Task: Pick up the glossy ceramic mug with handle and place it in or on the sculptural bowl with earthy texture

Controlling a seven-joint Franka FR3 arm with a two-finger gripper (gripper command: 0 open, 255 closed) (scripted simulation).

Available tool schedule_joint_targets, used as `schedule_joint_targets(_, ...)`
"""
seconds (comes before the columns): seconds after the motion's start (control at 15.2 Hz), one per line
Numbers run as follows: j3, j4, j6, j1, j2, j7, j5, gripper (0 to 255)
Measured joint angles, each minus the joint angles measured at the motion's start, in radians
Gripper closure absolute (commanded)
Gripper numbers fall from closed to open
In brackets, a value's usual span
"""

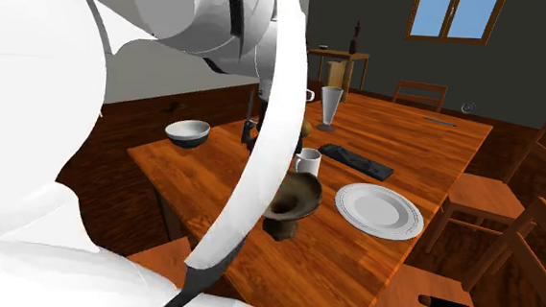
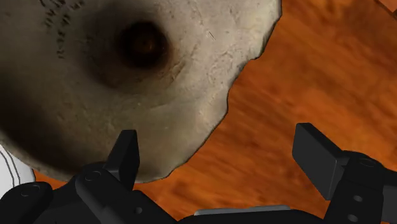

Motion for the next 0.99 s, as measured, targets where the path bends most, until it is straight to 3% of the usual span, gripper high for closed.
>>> schedule_joint_targets(0.46,-0.067,0.178,0.070,-0.023,0.240,-0.085,0.014,0)
schedule_joint_targets(0.99,-0.123,0.480,0.081,-0.068,0.553,-0.189,0.081,0)
